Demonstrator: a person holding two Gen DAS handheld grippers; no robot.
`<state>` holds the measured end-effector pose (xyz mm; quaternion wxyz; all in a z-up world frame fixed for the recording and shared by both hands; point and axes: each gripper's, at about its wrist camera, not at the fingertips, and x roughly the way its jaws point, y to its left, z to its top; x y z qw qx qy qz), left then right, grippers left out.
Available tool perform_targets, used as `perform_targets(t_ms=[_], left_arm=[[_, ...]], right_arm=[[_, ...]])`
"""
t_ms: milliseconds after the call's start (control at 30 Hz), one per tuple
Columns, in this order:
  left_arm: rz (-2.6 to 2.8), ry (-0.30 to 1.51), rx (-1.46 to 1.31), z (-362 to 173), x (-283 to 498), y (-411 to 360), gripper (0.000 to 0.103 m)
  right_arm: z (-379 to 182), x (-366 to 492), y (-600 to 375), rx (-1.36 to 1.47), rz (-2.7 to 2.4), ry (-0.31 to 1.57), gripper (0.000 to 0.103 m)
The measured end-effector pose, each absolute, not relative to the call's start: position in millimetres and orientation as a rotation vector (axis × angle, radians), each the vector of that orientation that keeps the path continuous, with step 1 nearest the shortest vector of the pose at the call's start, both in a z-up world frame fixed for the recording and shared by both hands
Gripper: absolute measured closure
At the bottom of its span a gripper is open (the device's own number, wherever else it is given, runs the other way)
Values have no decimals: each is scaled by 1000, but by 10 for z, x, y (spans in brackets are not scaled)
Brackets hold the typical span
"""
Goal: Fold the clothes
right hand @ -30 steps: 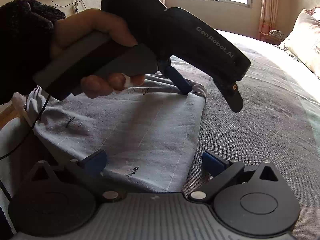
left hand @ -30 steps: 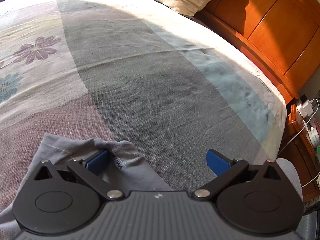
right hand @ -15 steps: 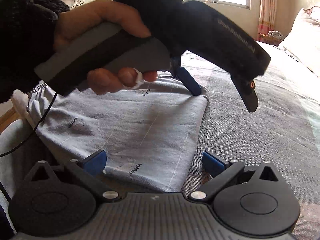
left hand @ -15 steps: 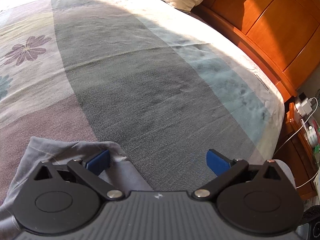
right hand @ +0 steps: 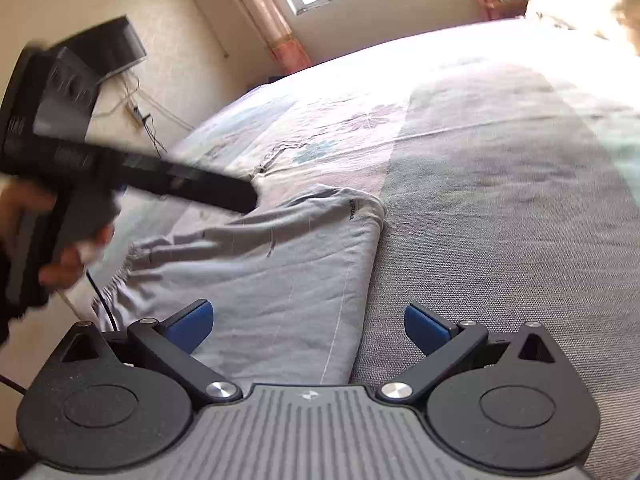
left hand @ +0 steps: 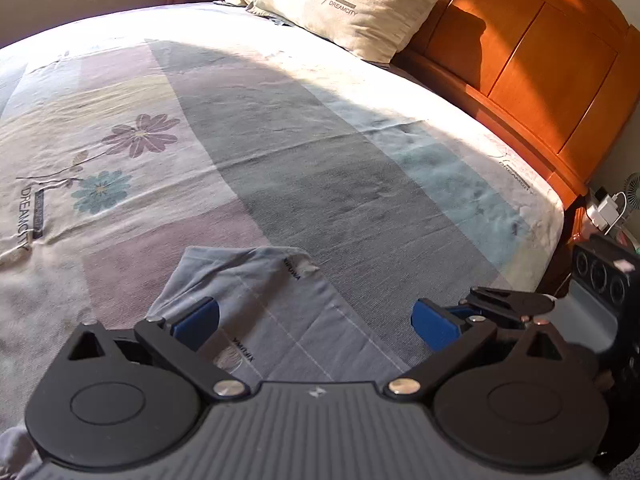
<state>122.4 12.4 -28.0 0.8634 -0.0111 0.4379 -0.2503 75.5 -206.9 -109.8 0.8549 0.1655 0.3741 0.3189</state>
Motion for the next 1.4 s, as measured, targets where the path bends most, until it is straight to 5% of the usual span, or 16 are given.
perform_targets(t_ms=[200, 633, 833, 1067, 1400], left_arm=[[-459, 1020, 49, -434, 938, 442, 1], [-407, 1086, -44, -688, 689, 928, 1], [-377, 1039, -52, -592, 567, 1138, 1], [-423, 935, -97, -546, 731, 1274, 1], [-315, 1032, 20, -672, 481, 1422, 1]], right_arm=[[-1240, 1495, -2125, 652, 762, 928, 0], [-724, 1556, -1440, 279, 836, 812, 0], [-985, 1661, -1142, 221, 800, 925, 0], [-733, 1482, -1101, 164, 812, 841, 0], [-768, 1141, -1357, 0, 701, 863, 0]])
